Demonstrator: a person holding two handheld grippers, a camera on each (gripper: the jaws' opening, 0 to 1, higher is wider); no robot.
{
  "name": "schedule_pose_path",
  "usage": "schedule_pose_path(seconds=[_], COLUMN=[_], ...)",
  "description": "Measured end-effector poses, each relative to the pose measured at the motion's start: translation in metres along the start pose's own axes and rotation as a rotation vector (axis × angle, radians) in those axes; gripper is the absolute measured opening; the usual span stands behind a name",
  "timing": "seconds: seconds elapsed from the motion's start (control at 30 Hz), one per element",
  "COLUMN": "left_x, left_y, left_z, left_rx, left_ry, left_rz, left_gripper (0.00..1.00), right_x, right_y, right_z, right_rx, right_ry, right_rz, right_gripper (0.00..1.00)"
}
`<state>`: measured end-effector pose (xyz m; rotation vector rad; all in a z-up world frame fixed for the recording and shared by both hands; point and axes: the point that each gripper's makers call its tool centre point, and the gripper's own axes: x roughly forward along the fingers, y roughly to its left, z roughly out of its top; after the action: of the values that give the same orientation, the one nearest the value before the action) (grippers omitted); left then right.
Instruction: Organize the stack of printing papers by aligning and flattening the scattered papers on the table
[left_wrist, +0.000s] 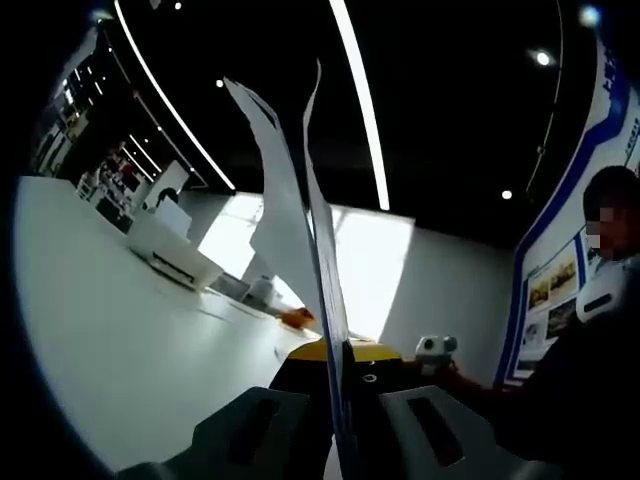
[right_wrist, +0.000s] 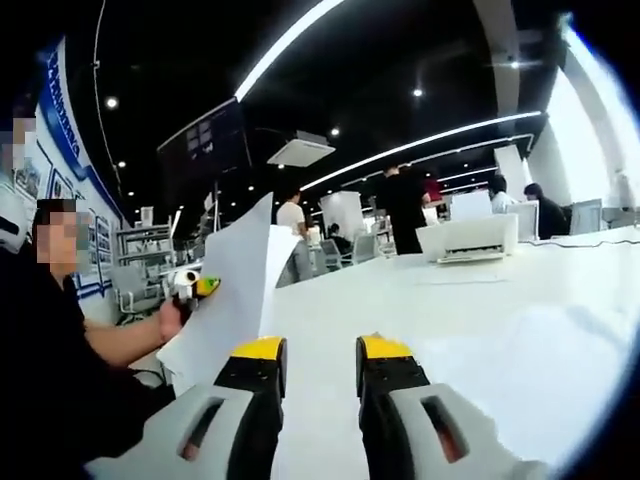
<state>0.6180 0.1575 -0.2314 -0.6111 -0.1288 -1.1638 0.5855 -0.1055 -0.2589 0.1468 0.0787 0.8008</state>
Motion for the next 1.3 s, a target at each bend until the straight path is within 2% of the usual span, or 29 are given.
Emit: schedule_pose_path(seconds=[0.27,0.43,0.6,0.93,1.13,1.3], left_x=[-0.001,-0.001,-0.001,0.000,0.001,0.001], left_y=[-0.001,-0.001,-0.002,-0.002,-0.002,-0.003], left_z=[-0.002,-0.003,-0.003,-0.003,-0.003,-0.003], left_rx=[-0.001,-0.003,-0.003,-0.003,-0.003,-0.001], left_ry=[0.000,0.001,0.001,0.003,0.003,0.004], left_rz=[0.001,0.001,0.002,0.002,0.003,0.003], left_gripper=[0.06,0.06,0.06,0.06,0.06,0.06], right_x=[-0.029,-0.043,-0.052,-0.088,-0.101,-0.114], right_y=[-0.015,-0.029,-0.034,-0.050,-0.057,-0.077], right_z=[-0.005,-0.003,-0.006,-0.010,-0.006,0.002], right_rx=[0.009,0.034,0.028,0.032,0.003,-0.038], right_ry=[-0.008,-0.030,-0.017,-0.005,0.017,0.034], right_rz=[-0.060,-0.099,-0.115,-0.190,-0.229,-0.279], right_gripper=[0.24,0.24,0.24,0.24,0.25,0.27])
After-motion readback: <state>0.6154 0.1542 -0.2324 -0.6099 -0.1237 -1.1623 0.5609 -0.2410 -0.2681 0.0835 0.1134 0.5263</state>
